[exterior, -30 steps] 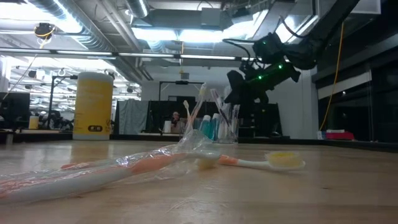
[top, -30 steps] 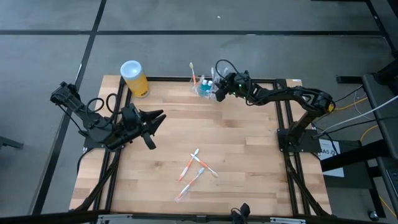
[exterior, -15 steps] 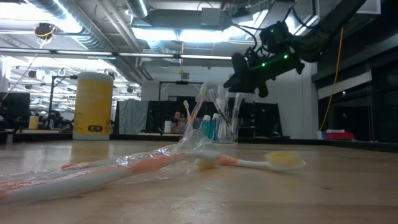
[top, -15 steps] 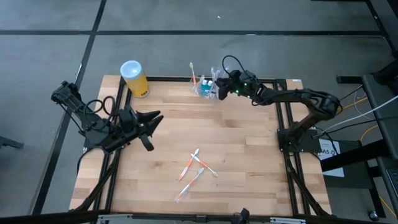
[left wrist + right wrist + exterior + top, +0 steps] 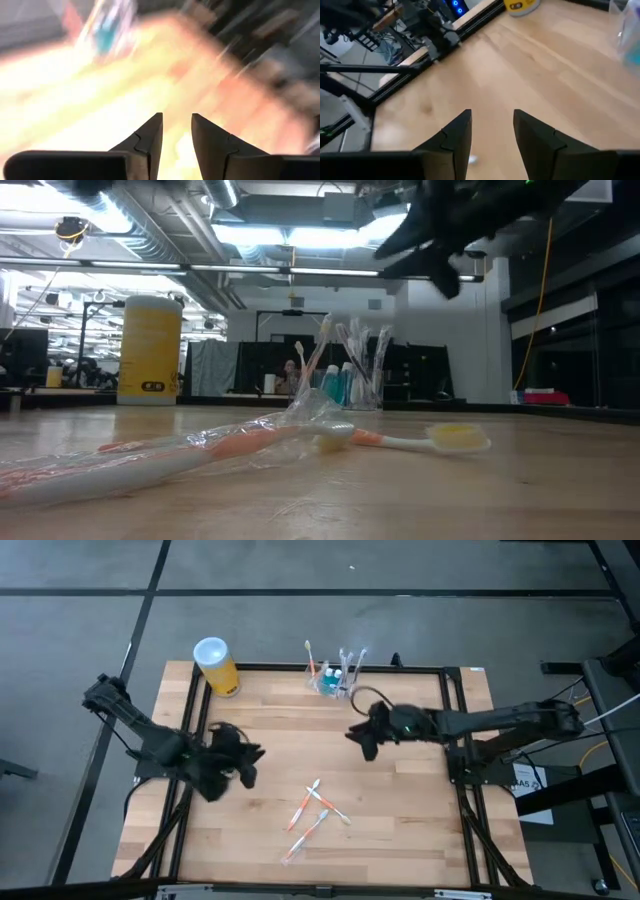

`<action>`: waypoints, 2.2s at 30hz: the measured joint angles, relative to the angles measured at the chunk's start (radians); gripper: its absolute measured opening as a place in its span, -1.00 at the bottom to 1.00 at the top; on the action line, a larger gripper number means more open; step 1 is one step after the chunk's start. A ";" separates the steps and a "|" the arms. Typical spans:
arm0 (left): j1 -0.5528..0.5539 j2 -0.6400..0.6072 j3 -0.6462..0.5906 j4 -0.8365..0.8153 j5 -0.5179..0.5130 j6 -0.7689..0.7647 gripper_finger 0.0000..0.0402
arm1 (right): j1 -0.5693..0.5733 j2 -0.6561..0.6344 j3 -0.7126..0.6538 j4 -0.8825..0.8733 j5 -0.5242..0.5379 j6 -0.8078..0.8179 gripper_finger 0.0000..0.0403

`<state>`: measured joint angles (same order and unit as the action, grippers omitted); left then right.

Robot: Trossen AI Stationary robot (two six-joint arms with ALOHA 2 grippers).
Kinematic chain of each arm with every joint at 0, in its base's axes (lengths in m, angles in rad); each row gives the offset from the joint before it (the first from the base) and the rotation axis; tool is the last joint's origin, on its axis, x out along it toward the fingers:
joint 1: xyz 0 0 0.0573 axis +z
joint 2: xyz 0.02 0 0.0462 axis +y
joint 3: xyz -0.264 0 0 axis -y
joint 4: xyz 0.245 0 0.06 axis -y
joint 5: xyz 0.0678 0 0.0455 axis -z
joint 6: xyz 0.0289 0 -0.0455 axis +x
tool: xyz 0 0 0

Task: Pick & Place toothbrushing station
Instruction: Put the orange toothbrush into the left section of the transparent organizer

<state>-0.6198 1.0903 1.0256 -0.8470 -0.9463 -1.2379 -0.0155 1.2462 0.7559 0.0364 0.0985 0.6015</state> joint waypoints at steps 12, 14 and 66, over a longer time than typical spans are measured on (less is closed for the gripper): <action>0.243 0.332 -0.001 0.197 0.621 0.031 -0.52 | 0.264 -0.071 0.000 -0.090 0.345 0.299 -0.26; 0.265 0.383 0.000 0.304 0.668 0.009 -0.52 | 0.295 -0.071 0.000 -0.097 0.358 0.325 -0.26; 0.449 0.683 0.285 0.183 0.384 0.126 -0.92 | 0.777 -0.110 0.000 0.085 0.744 0.190 -0.26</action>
<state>-0.1710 1.7732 1.3108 -0.6636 -0.5620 -1.1122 0.7616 1.1366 0.7559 0.1211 0.8424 0.7916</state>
